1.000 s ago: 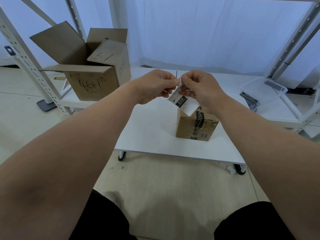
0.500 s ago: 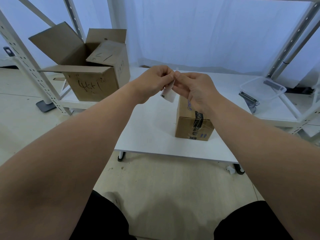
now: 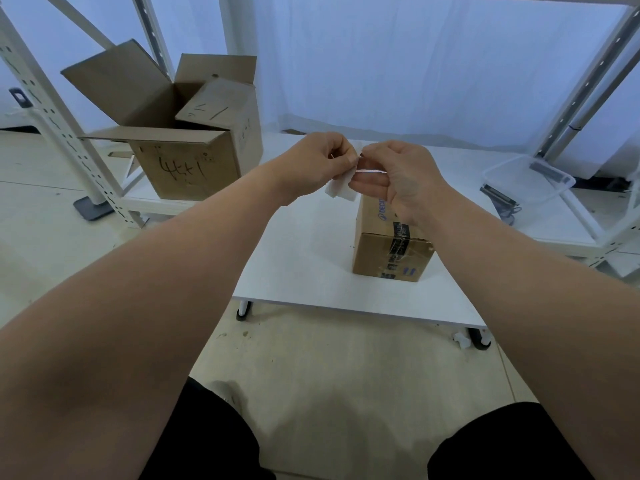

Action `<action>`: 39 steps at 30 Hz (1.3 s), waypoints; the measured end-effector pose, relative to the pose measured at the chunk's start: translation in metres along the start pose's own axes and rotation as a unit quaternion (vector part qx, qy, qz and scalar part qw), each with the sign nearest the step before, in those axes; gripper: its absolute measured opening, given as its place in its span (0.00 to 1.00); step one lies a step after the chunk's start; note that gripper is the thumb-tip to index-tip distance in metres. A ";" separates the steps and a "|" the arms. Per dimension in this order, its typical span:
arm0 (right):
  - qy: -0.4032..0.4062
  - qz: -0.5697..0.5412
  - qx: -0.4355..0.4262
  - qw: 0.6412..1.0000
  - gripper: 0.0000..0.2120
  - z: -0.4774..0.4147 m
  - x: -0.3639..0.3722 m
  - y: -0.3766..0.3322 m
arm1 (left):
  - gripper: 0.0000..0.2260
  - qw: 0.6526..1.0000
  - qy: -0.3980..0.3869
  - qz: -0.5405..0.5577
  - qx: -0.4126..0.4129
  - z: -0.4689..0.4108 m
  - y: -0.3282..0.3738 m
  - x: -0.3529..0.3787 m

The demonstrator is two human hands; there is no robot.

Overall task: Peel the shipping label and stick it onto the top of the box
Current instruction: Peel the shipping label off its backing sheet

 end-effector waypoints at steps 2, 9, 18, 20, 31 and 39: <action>-0.004 0.062 -0.025 0.998 0.03 0.000 -0.002 0.000 | 0.10 1.000 0.004 0.003 -0.006 0.000 0.001 0.003; -0.014 0.193 -0.088 0.977 0.07 0.000 -0.008 0.001 | 0.08 0.997 0.008 0.069 -0.035 0.001 -0.002 0.005; -0.008 0.030 -0.020 0.999 0.06 -0.005 -0.004 0.000 | 0.09 0.980 0.017 0.197 -0.033 0.000 0.006 0.008; -0.004 -0.010 -0.007 1.000 0.04 -0.005 -0.003 0.000 | 0.10 0.975 0.020 0.221 -0.031 -0.001 0.005 0.007; -0.050 0.011 0.011 0.999 0.17 -0.006 -0.004 0.002 | 0.06 0.977 0.007 0.210 -0.036 -0.001 0.001 0.006; -0.033 -0.003 0.003 0.999 0.08 -0.004 -0.008 0.002 | 0.06 0.977 0.018 0.207 -0.041 0.001 0.002 0.005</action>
Point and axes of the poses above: each hand's wrist, its own z-axis away from the middle knuckle, its own x-axis out of the palm, y = z × x, the point moved 3 cm from there along -z, towards the middle knuckle
